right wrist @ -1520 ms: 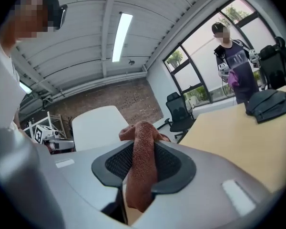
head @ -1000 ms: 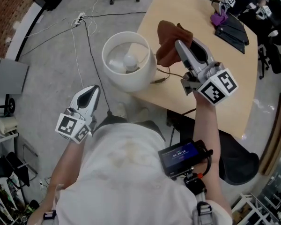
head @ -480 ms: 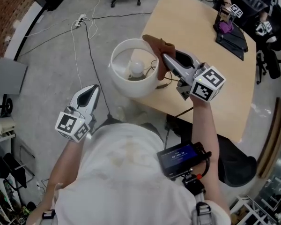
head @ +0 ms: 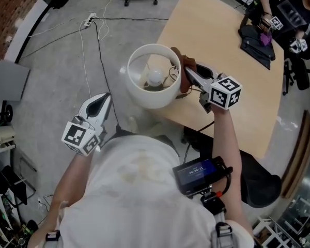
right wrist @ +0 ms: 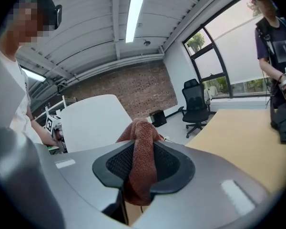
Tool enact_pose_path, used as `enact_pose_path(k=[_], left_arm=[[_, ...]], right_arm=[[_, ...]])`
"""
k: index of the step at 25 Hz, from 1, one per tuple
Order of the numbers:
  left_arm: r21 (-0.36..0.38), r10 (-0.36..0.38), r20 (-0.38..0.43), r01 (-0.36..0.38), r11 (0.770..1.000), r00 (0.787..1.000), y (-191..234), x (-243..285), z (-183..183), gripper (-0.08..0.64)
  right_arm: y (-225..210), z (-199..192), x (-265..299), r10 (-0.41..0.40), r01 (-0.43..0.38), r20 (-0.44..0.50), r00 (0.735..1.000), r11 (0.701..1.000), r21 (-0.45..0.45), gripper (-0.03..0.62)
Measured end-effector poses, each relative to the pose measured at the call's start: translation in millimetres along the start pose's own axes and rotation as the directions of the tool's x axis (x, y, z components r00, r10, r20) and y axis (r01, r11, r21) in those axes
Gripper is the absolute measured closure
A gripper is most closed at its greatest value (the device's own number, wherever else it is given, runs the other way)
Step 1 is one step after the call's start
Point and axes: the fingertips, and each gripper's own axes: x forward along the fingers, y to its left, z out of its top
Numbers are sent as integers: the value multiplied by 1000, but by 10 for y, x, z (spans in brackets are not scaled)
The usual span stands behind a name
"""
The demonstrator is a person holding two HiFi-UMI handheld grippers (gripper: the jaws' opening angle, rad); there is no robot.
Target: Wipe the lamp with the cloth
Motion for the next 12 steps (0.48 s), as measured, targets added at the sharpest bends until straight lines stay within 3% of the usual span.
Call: enact_pose_path(k=[5, 8, 12], left_arm=[[-9, 10, 5, -10, 1000, 1000, 76, -25, -17, 558], [-17, 16, 11, -16, 1000, 1000, 112, -33, -35, 558], [-25, 32, 22, -32, 999, 999, 136, -71, -31, 558]], right_arm=[[115, 562, -91, 51, -47, 92, 994, 998, -38, 476], [215, 897, -79, 82, -71, 93, 992, 991, -113, 476], [399, 1382, -72, 168, -148, 136, 976, 978, -146, 476]])
